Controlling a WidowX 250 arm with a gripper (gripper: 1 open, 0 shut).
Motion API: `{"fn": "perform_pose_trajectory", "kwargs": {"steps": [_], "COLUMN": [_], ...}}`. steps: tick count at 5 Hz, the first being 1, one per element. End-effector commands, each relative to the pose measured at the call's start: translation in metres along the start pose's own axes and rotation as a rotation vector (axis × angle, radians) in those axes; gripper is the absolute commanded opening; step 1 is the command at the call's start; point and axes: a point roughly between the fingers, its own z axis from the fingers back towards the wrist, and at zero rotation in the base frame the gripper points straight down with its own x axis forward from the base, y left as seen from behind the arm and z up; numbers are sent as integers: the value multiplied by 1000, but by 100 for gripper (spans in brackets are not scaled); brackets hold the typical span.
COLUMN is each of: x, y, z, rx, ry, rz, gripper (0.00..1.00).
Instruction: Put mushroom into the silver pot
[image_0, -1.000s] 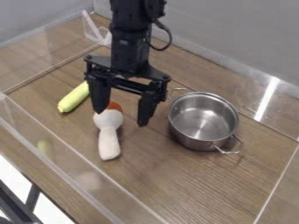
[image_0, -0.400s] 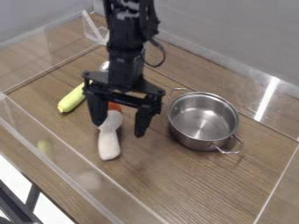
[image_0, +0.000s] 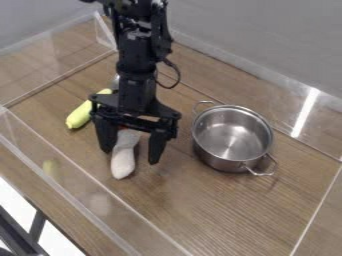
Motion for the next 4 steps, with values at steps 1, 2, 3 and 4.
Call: {"fn": "perform_pose_trajectory", "kwargs": {"steps": [1,2,3,4], "x": [3,4,6,10], "y": [3,4,5,6], "z": [2,4,6,7], "rx": [-7,-9,-11,-13], "ry": [-12,-9,-7,-5], "rz": [15,17,17,20], "gripper": [100,100,100,100]}}
